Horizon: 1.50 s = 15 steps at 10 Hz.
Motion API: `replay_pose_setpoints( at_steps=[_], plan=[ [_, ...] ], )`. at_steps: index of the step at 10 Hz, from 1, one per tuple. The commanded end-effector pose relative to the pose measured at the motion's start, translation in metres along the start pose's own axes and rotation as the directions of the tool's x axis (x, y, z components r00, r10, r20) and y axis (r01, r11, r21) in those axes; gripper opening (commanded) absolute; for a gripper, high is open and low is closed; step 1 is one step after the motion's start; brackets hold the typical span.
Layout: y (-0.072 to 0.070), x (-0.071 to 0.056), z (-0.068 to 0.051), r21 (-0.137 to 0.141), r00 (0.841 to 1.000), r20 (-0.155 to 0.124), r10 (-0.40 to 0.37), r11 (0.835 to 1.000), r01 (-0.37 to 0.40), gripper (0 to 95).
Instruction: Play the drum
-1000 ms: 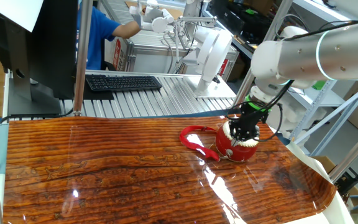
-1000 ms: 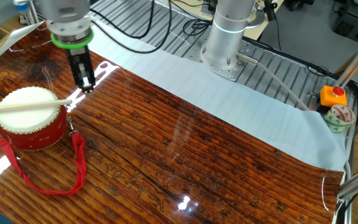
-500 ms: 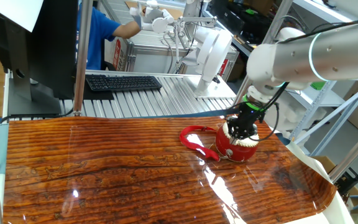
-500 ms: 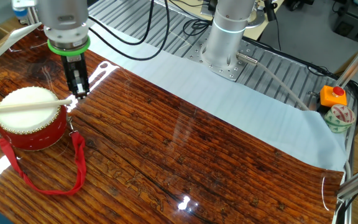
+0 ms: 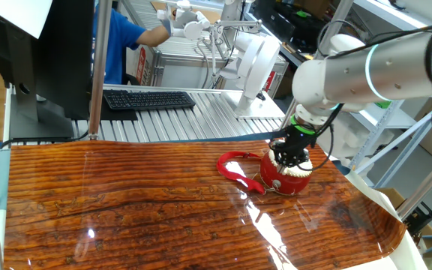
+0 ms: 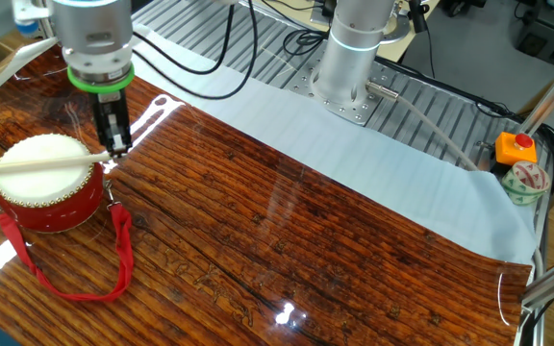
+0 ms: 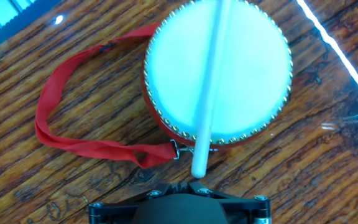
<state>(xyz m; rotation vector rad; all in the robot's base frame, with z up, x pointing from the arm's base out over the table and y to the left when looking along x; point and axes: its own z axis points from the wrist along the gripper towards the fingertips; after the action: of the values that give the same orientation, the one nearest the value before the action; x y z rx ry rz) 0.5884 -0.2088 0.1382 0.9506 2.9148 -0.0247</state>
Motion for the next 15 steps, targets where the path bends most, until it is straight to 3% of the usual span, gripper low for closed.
replay_pose_setpoints(
  at_steps=[1,15],
  plan=[
    [0.0024,-0.0051,0.0009,-0.001,1.0,-0.005,0.006,1.0,-0.006,19.0],
    [0.003,-0.0073,-0.0002,0.005,1.0,-0.006,0.008,1.0,-0.008,19.0]
  ],
)
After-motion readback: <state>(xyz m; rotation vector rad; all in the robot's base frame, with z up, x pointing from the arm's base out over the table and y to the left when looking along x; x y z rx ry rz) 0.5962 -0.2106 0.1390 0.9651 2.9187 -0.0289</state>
